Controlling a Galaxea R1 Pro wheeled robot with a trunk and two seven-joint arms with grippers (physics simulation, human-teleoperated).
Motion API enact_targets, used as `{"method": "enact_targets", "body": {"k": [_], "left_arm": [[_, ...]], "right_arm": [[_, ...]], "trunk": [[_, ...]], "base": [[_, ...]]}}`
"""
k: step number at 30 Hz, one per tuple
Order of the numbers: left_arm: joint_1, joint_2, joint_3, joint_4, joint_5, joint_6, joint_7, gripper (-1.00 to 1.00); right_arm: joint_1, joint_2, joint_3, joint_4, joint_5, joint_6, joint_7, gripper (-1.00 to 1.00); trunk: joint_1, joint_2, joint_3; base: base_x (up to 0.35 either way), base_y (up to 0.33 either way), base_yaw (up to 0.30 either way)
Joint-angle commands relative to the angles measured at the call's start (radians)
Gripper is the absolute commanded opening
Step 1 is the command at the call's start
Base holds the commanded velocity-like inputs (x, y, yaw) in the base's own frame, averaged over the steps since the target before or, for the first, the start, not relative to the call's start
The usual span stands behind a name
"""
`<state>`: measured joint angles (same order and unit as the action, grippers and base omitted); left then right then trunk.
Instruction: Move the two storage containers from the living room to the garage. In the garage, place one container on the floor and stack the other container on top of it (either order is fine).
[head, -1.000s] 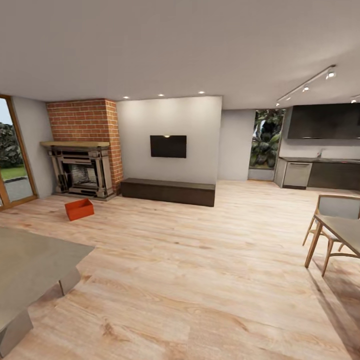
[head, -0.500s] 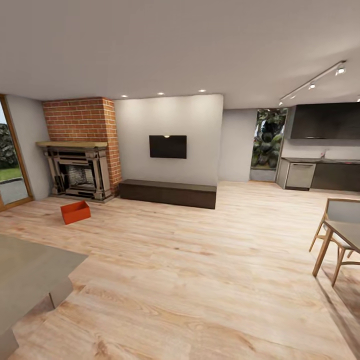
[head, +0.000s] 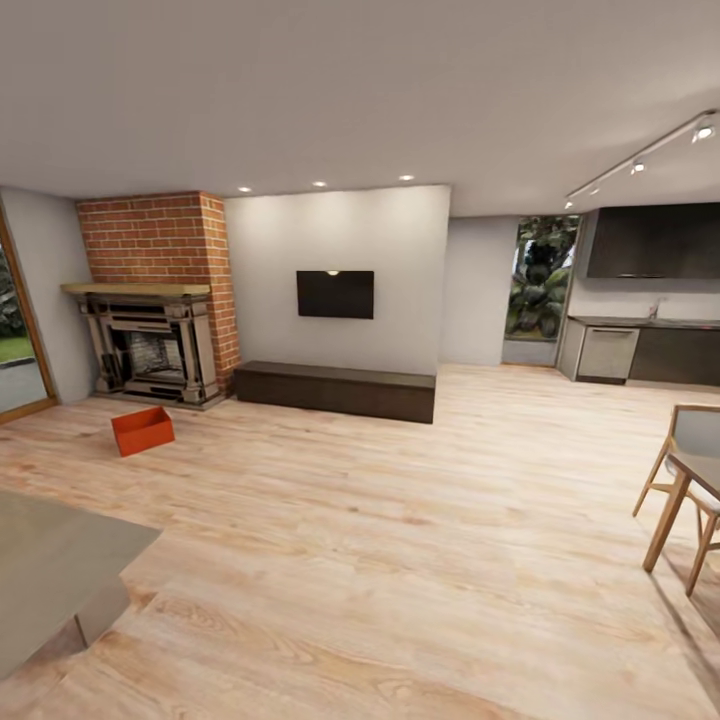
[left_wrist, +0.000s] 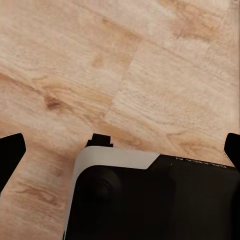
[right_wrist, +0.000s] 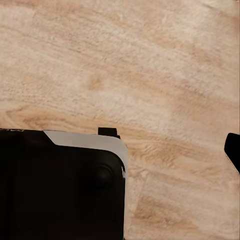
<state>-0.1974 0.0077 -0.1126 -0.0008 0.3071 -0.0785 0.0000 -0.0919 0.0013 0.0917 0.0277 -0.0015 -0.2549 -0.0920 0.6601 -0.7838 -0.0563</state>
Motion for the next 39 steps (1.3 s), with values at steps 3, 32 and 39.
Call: {"method": "enact_targets", "body": {"k": [3,32,39], "left_arm": [[-0.001,0.000,-0.009,0.001,0.009,-0.004,0.000,1.00],[-0.001,0.000,-0.009,0.001,0.009,-0.001,0.000,1.00],[-0.001,0.000,-0.009,0.000,0.009,0.001,0.000,1.00]], "right_arm": [[-0.001,0.000,0.008,0.003,0.000,-0.004,-0.005,1.00],[-0.001,-0.005,0.000,0.003,-0.007,-0.004,-0.005,1.00],[-0.002,0.002,0.000,0.003,-0.006,-0.004,-0.006,1.00]], "trunk": [[0.001,-0.001,-0.002],[0.001,-0.001,-0.002],[0.001,-0.001,-0.002]], "base": [[0.323,0.000,0.000],[0.323,0.000,0.000],[0.323,0.000,0.000]]}}
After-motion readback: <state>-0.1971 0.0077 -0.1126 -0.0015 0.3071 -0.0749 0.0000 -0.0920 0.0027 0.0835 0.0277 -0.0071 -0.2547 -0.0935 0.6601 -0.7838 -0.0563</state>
